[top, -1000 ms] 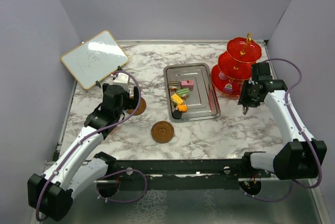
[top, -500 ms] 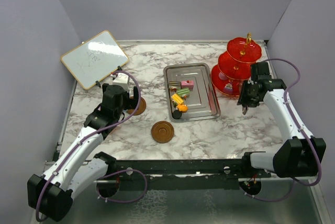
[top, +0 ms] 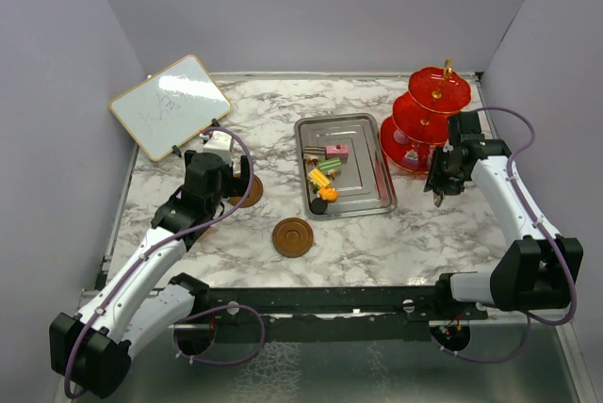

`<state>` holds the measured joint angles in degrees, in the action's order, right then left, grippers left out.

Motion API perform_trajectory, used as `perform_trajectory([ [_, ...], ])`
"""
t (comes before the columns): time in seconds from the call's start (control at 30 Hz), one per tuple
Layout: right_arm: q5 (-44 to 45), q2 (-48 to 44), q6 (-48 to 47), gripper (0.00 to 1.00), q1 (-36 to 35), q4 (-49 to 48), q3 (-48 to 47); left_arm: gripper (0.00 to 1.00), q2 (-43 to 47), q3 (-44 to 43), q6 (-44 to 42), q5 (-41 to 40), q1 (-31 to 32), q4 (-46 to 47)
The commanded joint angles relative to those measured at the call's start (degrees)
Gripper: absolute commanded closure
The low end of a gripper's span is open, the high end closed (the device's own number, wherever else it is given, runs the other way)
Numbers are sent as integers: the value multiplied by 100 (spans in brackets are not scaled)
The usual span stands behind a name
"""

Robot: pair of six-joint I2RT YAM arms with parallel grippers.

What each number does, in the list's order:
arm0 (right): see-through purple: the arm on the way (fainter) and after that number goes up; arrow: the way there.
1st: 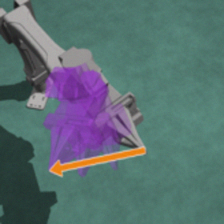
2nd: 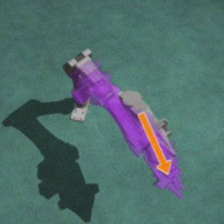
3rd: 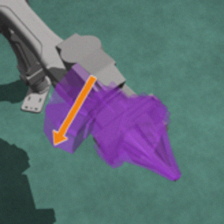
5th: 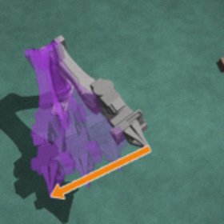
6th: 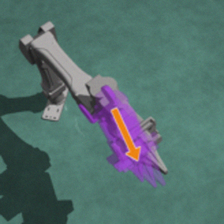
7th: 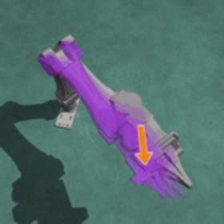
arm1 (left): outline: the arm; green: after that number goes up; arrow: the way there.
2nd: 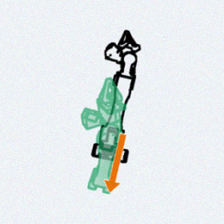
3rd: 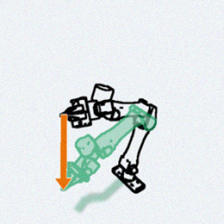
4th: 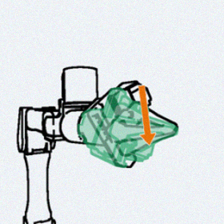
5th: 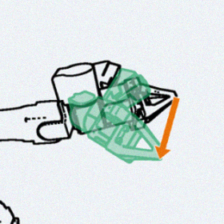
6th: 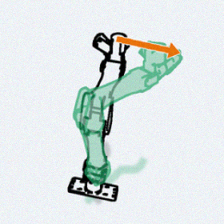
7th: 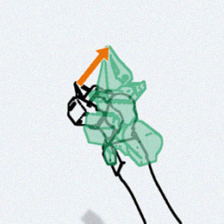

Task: Serve the afternoon tea
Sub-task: Place the desert on the desert table, then adjust the dessert on the tray.

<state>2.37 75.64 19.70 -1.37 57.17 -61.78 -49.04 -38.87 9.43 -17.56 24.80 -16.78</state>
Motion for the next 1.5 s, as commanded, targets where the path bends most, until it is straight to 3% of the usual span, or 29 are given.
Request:
perform_trajectory([
  [0.0,174,-71,62,64,49,-23,-36,1,-10,-46,-39,77,-29,92],
  [0.27,165,90,38,57,49,-100,-101,1,-27,-50,-39,107,-30,95],
  [0.73,78,-418,144,57,47,253,-289,1,-43,-56,-47,121,-36,97],
  [1.13,-1489,-1324,198,60,49,551,111,1,-27,-52,-44,131,-32,69],
  [1.47,-2789,-1632,-296,61,49,561,521,1,17,-68,-37,87,-35,9],
])
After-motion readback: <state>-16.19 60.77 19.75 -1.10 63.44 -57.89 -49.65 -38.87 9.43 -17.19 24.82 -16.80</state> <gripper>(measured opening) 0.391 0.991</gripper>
